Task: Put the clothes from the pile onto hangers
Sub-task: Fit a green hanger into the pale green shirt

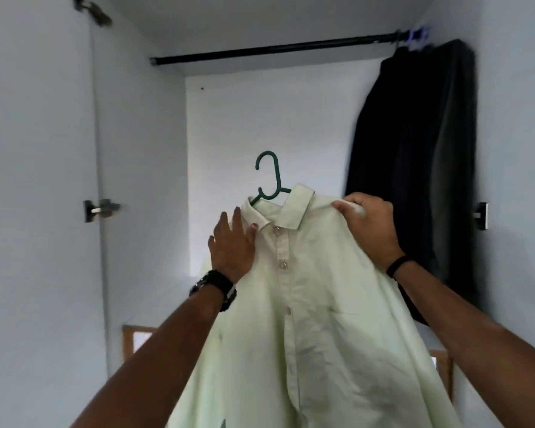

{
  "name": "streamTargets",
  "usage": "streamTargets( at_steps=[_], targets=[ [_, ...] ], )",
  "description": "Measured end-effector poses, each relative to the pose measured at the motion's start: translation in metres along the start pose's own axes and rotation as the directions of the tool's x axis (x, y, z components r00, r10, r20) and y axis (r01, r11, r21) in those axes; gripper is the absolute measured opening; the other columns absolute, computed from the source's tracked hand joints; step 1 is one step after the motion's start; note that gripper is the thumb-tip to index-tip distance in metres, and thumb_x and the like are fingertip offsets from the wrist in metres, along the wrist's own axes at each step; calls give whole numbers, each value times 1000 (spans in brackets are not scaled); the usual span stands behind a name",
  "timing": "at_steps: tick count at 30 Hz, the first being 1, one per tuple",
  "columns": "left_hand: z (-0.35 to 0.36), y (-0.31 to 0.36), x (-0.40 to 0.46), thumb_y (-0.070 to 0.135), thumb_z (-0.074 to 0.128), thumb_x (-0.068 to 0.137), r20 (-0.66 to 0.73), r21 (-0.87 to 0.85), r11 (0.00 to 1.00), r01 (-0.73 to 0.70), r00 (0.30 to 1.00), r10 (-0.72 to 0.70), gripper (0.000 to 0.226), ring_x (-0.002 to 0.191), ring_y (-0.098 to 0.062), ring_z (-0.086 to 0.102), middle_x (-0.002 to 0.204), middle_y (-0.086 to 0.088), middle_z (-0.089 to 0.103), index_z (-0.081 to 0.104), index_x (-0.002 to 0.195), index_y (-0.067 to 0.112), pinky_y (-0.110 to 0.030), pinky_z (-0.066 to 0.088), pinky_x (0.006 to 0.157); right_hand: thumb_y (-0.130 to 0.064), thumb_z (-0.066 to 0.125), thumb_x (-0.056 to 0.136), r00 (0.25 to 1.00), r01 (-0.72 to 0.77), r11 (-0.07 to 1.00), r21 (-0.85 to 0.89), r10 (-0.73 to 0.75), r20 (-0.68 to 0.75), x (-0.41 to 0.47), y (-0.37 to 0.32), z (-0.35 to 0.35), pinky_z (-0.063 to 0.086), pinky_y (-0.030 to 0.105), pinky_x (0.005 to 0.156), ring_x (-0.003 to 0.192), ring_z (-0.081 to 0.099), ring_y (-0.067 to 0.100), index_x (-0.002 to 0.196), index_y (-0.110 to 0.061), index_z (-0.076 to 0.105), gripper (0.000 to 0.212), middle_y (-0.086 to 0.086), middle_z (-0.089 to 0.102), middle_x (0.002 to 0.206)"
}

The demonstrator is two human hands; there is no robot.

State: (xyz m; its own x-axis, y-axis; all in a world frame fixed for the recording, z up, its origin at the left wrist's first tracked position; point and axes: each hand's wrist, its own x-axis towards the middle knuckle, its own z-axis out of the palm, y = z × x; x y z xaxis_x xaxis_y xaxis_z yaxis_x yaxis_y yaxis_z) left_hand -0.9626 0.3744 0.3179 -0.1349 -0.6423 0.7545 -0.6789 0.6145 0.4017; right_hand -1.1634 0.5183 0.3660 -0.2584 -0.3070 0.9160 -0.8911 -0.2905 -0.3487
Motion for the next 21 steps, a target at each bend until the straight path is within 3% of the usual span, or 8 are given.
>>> streamTargets(
  at_steps=[4,9,13,18,21],
  targets=[
    [64,26,39,46,31,100,202,-183,983,-36,977,74,61,140,-34,27,155,-16,22,19,151,14,-46,27,109,-31,63,90,997,-10,992,-125,0,-79,28,27,5,33,1,67,74,60,18,79,-7,69,28,4,69,74],
    [130,49,108,49,29,100,362,-431,900,-59,903,233,66,146,-28,9,159,-13,9,5,153,16,-41,13,116,-29,65,89,977,-59,963,-262,2,-212,88,47,15,33,11,67,74,58,15,82,-8,71,23,3,66,74],
    [157,66,164,35,40,100,322,-519,835,-185,862,391,68,144,-29,17,158,-11,14,2,153,16,-43,20,116,-29,66,88,974,-64,926,-373,-24,-226,138,64,21,34,10,62,76,58,15,82,-9,71,21,1,65,74],
    [170,98,217,28,40,100,187,-622,722,-303,838,513,65,145,-29,14,160,-8,6,2,153,21,-40,20,114,-28,69,86,920,1,863,-505,-199,-339,200,70,13,38,21,74,78,59,14,82,-10,72,20,5,69,79],
    [172,123,248,29,35,101,113,-613,694,-378,827,550,59,145,-28,12,160,-7,6,7,153,23,-41,19,114,-33,68,85,876,-23,860,-510,-228,-424,238,77,1,42,28,80,83,63,22,81,-13,72,20,5,68,79]
  ],
)
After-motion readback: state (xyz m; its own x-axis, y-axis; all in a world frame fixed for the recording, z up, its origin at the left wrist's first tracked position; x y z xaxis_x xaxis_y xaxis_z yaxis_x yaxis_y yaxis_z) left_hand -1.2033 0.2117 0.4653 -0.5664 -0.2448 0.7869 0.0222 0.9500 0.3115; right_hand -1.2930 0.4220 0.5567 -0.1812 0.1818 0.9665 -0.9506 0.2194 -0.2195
